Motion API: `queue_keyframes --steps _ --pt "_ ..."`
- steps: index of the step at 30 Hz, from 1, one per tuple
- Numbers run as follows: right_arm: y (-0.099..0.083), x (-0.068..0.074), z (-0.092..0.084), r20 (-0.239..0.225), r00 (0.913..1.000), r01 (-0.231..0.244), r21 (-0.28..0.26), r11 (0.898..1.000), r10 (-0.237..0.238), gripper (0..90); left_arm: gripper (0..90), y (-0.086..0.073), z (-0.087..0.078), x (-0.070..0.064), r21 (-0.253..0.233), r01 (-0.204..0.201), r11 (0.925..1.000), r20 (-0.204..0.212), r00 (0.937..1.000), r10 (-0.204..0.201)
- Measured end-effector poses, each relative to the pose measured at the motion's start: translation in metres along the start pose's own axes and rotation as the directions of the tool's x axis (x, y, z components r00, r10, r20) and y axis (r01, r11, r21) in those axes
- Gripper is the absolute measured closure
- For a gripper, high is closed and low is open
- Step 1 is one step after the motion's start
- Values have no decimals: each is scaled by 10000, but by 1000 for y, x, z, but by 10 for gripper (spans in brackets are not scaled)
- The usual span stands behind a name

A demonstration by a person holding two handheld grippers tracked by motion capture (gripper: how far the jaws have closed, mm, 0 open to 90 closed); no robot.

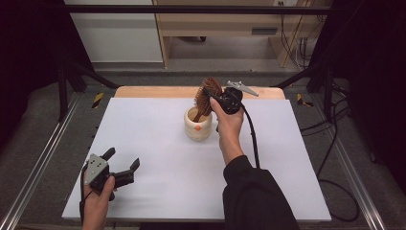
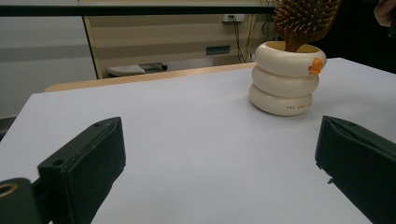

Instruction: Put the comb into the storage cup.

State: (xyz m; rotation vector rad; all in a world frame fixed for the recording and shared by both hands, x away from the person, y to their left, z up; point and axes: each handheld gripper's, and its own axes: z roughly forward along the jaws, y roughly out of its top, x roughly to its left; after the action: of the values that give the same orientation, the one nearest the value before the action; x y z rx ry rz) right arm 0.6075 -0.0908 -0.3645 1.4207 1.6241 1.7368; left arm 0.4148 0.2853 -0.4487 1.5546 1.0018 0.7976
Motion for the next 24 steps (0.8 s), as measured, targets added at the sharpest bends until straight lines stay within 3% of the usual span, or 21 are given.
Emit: queue_keyframes --steps 24 --pt "-5 -7 2 -52 9993 -361 60 9993 361 504 18 0 0 0 -8 -41 10000 22 10000 41"
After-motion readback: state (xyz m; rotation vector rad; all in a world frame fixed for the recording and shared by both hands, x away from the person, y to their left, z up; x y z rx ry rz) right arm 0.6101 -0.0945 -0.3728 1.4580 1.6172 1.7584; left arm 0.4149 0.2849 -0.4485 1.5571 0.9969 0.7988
